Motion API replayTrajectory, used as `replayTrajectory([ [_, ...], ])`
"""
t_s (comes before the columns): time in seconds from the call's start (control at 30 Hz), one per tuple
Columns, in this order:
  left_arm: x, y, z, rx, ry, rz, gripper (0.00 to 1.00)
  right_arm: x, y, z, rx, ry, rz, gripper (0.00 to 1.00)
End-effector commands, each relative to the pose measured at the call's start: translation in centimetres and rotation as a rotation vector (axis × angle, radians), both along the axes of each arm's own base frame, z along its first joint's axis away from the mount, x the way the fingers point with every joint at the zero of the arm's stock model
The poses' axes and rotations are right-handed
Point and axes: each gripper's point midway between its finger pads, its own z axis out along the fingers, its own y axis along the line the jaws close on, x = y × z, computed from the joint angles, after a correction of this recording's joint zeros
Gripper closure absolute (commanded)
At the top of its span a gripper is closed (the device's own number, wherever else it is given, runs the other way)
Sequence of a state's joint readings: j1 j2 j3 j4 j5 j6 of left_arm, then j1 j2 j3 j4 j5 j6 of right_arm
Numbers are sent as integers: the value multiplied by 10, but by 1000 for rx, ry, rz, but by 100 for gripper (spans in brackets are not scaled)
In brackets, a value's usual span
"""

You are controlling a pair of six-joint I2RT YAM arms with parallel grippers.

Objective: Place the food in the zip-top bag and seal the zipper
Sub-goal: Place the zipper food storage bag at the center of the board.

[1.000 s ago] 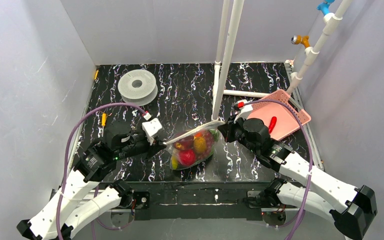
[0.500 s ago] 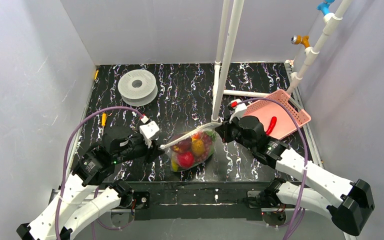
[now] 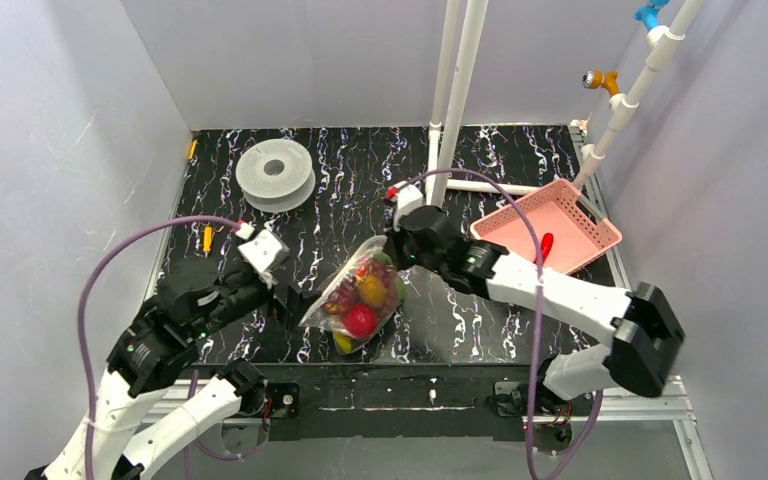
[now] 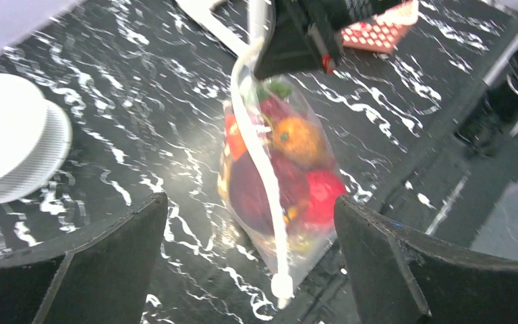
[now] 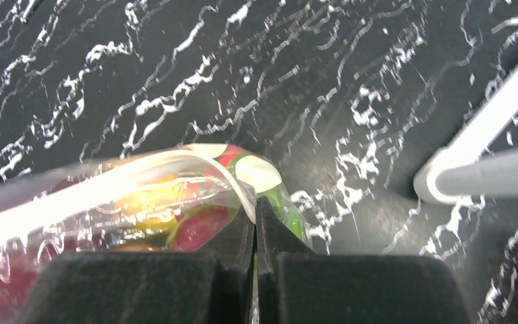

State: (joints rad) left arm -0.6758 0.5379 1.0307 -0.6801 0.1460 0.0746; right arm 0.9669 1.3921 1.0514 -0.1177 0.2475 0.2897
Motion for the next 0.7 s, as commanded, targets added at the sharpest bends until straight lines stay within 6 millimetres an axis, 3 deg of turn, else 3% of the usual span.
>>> replayTrajectory([
  [0.0,10,29,40,-57,-118,167,6,16,20,2,-71,17,-71,99],
  [0.17,9,41,52,-84,-148,218,6,33,32,-19,-211,96,-168,99],
  [0.4,6,45,62,-93,-168,227,6,53,64,-30,-304,130,-164,99],
  [0.53,4,47,65,-97,-168,229,6,53,75,-40,-319,161,-135,99],
  [0.67,4,47,62,-92,-161,228,5,43,73,-51,-325,202,-112,99],
])
